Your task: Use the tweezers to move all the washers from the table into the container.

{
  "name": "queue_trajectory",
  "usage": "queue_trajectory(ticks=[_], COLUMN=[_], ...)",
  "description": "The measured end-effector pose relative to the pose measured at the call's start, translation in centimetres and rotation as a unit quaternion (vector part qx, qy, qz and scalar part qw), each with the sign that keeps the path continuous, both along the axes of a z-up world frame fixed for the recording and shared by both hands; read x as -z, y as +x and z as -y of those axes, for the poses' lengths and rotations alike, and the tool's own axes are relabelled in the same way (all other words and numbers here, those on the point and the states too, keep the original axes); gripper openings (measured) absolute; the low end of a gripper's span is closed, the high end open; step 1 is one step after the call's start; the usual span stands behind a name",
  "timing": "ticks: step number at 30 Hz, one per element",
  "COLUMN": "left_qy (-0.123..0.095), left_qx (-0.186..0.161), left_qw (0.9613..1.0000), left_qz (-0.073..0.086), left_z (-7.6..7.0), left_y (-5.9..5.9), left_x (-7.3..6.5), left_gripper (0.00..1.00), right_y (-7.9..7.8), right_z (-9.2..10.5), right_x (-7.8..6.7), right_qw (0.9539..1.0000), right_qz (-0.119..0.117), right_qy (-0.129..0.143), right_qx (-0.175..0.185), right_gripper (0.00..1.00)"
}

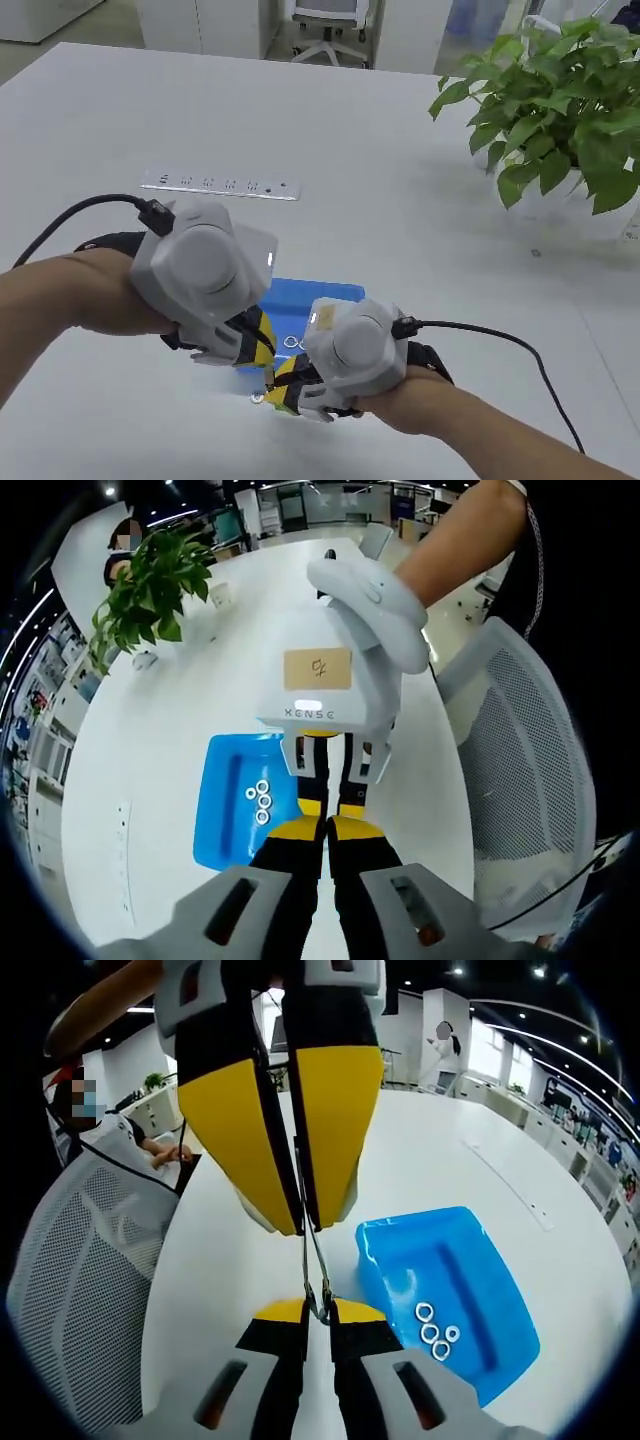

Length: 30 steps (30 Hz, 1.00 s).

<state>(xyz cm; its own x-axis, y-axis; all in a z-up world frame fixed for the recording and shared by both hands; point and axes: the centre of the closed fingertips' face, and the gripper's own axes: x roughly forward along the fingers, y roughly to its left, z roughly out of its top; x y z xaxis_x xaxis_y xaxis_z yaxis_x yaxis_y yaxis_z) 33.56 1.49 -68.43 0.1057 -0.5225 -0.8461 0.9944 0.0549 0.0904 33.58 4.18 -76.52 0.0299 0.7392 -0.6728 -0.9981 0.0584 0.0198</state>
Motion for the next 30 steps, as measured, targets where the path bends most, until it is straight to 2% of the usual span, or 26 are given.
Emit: queue_trajectory(ticks=[3,18,30], left_qy=[0.000,0.001,-0.004], left_qx=[0.003,0.017,0.022], left_qw=[1.0000,0.9996,0.9991], left_qz=[0.006,0.020,0.035], left_z=[0.2,1.2,1.8], left_y=[0.1,0.5,1.6], left_x=[-0.5,-2.5,-3.8], left_gripper=[0.06,0.06,0.06], right_y=[0.2,0.9,2.4], right_z=[0.3,1.1,1.5], right_x=[-0.5,-2.6,-3.9], right_qw=[1.0000,0.9997,0.9993], right_qz=[-0.002,0.022,0.034], right_qy=[0.005,0.004,0.007], right_qx=[0.007,0.003,0.011], right_gripper=[0.09,0.09,0.09])
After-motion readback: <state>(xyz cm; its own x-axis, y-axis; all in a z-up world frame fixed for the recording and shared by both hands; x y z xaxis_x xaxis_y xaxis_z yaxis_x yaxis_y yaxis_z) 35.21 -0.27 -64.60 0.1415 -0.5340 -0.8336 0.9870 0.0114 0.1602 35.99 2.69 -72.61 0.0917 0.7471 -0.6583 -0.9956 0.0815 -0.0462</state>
